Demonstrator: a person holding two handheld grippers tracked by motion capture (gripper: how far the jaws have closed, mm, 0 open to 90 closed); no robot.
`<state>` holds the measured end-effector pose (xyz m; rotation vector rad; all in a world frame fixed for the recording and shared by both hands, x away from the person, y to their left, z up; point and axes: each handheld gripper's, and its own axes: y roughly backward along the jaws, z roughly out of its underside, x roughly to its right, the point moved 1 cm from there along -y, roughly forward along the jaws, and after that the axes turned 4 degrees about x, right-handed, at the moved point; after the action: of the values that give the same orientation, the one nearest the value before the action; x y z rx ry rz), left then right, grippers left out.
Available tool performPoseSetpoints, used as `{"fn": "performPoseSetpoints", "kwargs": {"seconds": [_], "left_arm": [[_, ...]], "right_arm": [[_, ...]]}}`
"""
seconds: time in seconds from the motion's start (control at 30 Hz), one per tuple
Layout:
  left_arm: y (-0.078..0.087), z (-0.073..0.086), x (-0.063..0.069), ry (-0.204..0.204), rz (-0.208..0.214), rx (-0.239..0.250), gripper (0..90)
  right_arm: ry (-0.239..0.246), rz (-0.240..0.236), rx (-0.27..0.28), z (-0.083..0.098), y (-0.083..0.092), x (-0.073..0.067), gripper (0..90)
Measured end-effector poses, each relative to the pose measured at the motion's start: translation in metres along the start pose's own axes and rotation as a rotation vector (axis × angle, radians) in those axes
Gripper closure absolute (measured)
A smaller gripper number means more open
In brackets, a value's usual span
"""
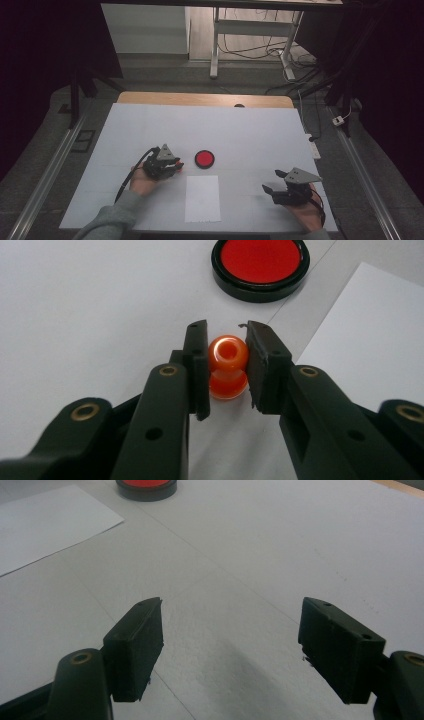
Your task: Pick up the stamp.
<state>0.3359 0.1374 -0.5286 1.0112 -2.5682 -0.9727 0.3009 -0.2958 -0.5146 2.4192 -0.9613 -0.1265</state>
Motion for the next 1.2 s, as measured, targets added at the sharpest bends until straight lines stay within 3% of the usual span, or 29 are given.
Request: {"fn": "performPoseSetpoints", "kwargs": {"seconds": [0.23,0.97,1.2], "left_arm": [[0.003,0.000,-0.001,-0.001,0.006,0.012,72.2],[0.023,-0.002,-0.009,0.066,0.038,0.099,72.2],[0.026,-0.003,-0.009,0.067,0.043,0.111,72.2]], "right_arm": [[0.000,-0.001,0.001,0.000,0.000,0.000,25.3],[0.005,0.014,0.010,-0.001,0.000,-0.001,25.3],[0.006,0.003,0.020,-0.002,0.001,-0.002,25.3]]}}
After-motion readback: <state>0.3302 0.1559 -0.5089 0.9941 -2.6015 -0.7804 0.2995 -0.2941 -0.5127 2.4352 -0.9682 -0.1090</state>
